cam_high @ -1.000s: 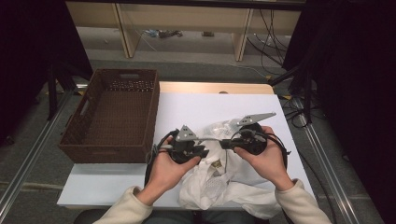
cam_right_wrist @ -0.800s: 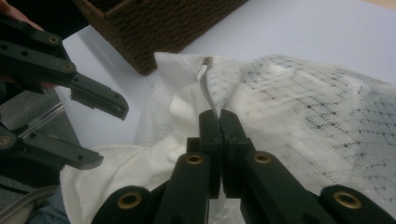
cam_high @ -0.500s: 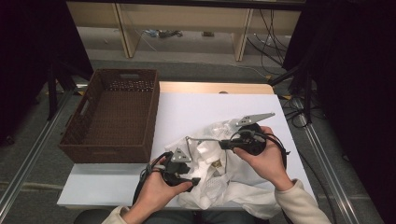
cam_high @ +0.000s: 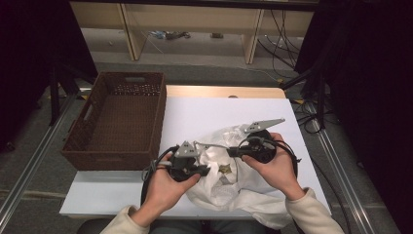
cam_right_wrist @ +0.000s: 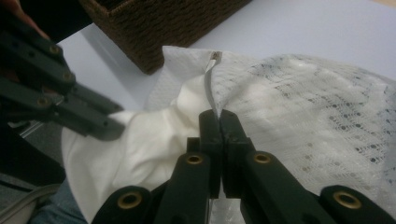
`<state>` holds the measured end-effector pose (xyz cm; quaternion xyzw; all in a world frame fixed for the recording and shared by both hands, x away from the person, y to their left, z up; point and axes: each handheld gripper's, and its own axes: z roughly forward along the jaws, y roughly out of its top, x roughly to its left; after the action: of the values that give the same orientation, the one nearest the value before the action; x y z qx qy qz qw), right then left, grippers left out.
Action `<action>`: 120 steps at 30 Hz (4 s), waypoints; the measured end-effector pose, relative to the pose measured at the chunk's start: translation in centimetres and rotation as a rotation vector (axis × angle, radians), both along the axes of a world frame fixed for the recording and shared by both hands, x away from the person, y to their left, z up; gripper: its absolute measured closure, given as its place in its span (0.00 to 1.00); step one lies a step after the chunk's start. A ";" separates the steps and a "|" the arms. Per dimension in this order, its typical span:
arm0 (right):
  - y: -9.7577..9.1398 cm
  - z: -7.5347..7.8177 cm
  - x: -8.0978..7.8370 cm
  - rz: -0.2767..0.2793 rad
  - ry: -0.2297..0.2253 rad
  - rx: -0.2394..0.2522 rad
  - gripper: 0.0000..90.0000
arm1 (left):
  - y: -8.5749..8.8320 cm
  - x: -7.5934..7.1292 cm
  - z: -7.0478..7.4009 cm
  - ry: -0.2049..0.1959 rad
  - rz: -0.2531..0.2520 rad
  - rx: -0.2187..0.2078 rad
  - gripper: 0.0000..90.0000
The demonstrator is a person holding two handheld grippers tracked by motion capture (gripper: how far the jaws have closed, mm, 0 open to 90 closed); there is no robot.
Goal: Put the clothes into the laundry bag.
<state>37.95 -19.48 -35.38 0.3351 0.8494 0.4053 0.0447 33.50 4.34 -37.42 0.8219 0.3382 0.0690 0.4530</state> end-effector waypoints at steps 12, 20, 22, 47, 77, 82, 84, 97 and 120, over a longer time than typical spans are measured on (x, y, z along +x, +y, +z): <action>-0.2 0.7 -0.4 -0.009 -0.005 0.066 1.00 | -4.7 7.2 -4.3 0.000 0.062 -0.018 0.96; -0.6 -0.4 0.5 -0.051 0.049 0.016 1.00 | -4.2 5.4 -3.7 -0.047 0.014 -0.050 0.59; -0.5 -0.9 0.7 -0.050 0.052 -0.003 1.00 | -3.5 4.6 -3.3 -0.061 -0.002 -0.051 0.52; 0.3 -1.3 0.5 -0.028 0.075 -0.030 1.00 | 0.9 -0.3 -2.1 0.090 -0.016 -0.023 0.94; -0.1 -0.1 -0.2 -0.041 -0.002 0.068 1.00 | -5.8 6.2 -4.5 -0.053 -0.024 -0.023 0.77; -0.5 0.1 -0.1 -0.058 0.002 0.066 1.00 | -3.6 4.0 -3.2 -0.067 -0.031 -0.034 0.40; -0.6 0.1 0.1 -0.059 -0.018 0.057 1.00 | -2.7 3.1 -2.8 -0.071 -0.011 -0.048 0.34; -0.4 0.0 0.0 -0.056 -0.006 0.047 1.00 | -1.8 0.3 -5.2 -0.034 -0.047 0.029 0.84; -0.6 0.1 -0.1 -0.059 0.004 0.077 1.00 | -5.8 5.8 -3.7 -0.067 -0.047 -0.058 0.72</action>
<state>37.88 -20.06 -35.25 0.3624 0.8229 0.4355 0.0422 39.32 -1.44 -41.16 0.8134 0.3053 0.0757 0.4893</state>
